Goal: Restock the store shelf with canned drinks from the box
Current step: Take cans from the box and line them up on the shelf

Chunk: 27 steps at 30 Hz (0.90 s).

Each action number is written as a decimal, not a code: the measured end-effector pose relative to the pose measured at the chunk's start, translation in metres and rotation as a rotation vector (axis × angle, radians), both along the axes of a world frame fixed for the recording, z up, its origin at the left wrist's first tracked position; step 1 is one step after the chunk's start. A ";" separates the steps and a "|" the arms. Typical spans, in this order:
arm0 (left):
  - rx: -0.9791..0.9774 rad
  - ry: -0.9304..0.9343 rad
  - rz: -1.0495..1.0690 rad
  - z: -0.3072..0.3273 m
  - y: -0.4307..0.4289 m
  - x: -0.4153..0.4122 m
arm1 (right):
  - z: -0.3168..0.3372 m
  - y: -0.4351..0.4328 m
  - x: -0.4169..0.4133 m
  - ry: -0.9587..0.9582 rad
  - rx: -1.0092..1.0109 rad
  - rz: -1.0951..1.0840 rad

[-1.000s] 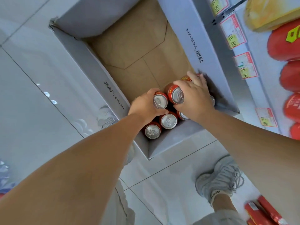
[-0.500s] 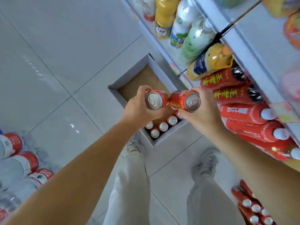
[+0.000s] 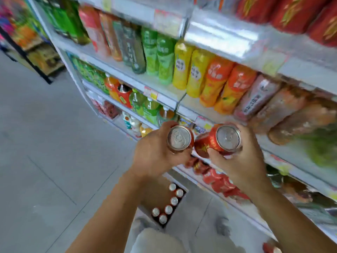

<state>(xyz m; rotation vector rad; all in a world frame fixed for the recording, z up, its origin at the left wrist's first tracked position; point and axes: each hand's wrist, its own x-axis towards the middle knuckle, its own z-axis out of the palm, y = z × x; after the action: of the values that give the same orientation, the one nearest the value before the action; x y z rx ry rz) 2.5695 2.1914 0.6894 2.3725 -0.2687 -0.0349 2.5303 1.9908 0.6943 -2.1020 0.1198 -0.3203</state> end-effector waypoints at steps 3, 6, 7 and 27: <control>-0.028 -0.062 -0.112 0.055 -0.028 0.007 | 0.047 -0.023 -0.011 -0.095 0.020 -0.126; -0.139 -0.099 -0.202 0.094 -0.054 0.012 | 0.083 -0.049 -0.023 -0.187 0.080 -0.225; -0.175 -0.109 -0.226 0.105 -0.063 0.013 | 0.094 -0.057 -0.028 -0.219 0.086 -0.259; -0.452 -0.366 -0.378 0.207 -0.211 0.030 | 0.199 -0.259 0.004 -0.215 -0.136 -0.495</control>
<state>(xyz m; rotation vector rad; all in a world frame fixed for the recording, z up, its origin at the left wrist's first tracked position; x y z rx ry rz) 2.5994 1.9801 0.8961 1.8400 -0.8082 0.2578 2.5342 1.7316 0.8937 -2.1356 0.5050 -0.8674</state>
